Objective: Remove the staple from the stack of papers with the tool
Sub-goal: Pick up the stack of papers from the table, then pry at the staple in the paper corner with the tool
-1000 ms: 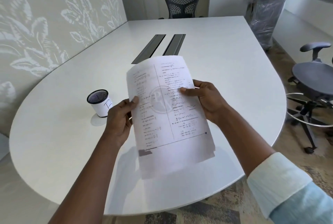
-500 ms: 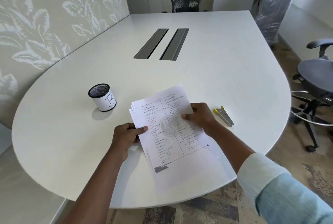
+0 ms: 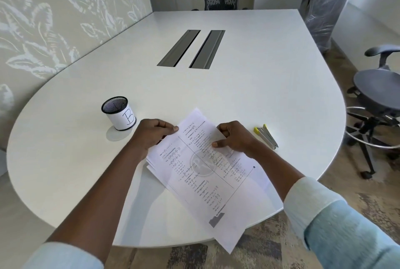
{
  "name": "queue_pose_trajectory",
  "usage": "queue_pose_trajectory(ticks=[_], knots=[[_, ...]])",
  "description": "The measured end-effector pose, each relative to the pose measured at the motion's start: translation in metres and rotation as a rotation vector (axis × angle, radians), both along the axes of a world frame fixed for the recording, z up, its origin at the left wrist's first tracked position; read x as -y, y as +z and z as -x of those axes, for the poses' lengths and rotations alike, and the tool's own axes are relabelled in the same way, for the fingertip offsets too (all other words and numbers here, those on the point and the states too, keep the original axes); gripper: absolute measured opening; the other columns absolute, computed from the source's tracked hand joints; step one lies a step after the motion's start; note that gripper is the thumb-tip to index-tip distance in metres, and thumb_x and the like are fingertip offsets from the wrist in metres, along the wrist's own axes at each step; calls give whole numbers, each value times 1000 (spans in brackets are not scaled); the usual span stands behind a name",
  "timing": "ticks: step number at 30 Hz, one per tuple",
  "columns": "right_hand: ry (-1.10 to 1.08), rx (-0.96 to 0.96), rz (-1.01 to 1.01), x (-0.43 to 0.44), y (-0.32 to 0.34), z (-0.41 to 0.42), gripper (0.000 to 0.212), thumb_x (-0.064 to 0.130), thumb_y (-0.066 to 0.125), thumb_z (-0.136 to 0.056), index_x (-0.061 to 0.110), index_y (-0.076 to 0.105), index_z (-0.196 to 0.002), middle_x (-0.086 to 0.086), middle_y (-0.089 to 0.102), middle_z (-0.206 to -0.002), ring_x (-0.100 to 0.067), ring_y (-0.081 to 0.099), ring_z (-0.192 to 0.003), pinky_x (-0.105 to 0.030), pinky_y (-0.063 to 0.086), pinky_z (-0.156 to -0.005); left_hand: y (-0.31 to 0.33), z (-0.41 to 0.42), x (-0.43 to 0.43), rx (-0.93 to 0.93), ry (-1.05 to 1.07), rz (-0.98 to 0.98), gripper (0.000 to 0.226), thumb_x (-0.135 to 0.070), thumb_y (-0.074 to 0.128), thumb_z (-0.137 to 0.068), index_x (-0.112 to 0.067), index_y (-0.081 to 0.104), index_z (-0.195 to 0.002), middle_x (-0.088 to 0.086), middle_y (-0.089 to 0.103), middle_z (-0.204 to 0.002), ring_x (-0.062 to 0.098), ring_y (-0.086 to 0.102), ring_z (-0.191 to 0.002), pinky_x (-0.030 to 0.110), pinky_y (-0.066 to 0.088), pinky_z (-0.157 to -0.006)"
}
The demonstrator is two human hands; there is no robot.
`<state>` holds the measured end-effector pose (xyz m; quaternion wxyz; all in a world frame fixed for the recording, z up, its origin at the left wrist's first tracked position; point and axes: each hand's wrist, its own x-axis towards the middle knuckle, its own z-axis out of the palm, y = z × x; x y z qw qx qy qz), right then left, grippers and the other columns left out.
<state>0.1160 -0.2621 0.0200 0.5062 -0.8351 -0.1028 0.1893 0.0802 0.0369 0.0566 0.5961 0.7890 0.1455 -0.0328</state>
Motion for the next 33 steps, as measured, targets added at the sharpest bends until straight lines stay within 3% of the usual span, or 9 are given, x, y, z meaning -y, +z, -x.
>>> queue_pose_trajectory(ticks=[5, 7, 10, 12, 15, 18, 23, 28, 33], knots=[[49, 65, 25, -8, -5, 0, 56, 12, 99, -77, -19, 58, -99, -8, 35, -76, -22, 30, -72, -30, 25, -62, 4, -12, 17, -63, -199, -80, 49, -38, 100, -76, 0, 79, -97, 5, 70, -89, 17, 61, -83, 31, 47, -82], [66, 63, 36, -10, -5, 0, 46, 12, 99, -77, -12, 65, -97, -8, 39, -74, -21, 33, -69, -29, 27, -61, -2, -14, 20, -49, -275, -95, 65, -51, 102, -68, 0, 64, -82, 4, 47, -83, 23, 44, -79, 36, 37, -78], [34, 70, 35, -10, -5, 2, 26, 10, 98, -77, 11, 75, -87, -5, 48, -66, -15, 39, -63, -27, 34, -61, -9, -12, 24, -8, -287, -127, 56, -32, 95, -86, -6, 49, -67, 6, 23, -80, 22, 23, -73, 34, 21, -65], [-25, 107, 34, -10, -6, 4, 28, 11, 99, -75, 14, 76, -91, -12, 62, -72, -16, 49, -68, -29, 41, -68, -15, -14, 22, -22, -283, -113, 40, -26, 92, -89, -16, 67, -59, -5, 46, -67, 14, 41, -65, 28, 35, -63], [-183, 208, 34, -4, -5, 9, 26, 6, 95, -78, 16, 80, -97, 11, 75, -76, -4, 67, -71, -21, 49, -75, -23, -13, 17, -19, -253, -85, 15, -28, 94, -87, -15, 87, -84, 3, 77, -89, 19, 64, -84, 35, 47, -81], [-352, 339, 75, 8, -1, 11, 18, 7, 90, -84, 15, 80, -96, 15, 77, -78, 6, 72, -73, -20, 50, -73, -29, -12, 15, -23, -222, -66, 33, -42, 99, -72, -16, 88, -90, 15, 84, -97, 23, 67, -88, 39, 50, -84], [-657, 471, 376, 37, -8, 13, 22, 25, 83, -92, 25, 74, -112, 2, 70, -119, -21, 67, -113, -39, 54, -87, -43, -12, 10, -41, -194, -50, 31, -28, 99, -80, -5, 86, -95, 30, 80, -112, 27, 72, -91, 44, 55, -89], [-667, 356, 597, 55, -21, 11, 58, 35, 82, -90, 14, 63, -140, -17, 60, -137, -40, 51, -133, -47, 42, -108, -45, -6, 9, -48, -200, -14, 20, -11, 90, -89, -3, 85, -106, 20, 85, -111, 30, 80, -100, 49, 62, -99], [-648, 318, 615, 54, -23, 10, 50, 28, 75, -99, 13, 62, -145, -21, 61, -139, -43, 49, -136, -49, 43, -107, -52, 0, 4, -46, -212, 72, 21, -6, 87, -91, -5, 84, -112, 15, 86, -112, 39, 80, -115, 56, 62, -106]])
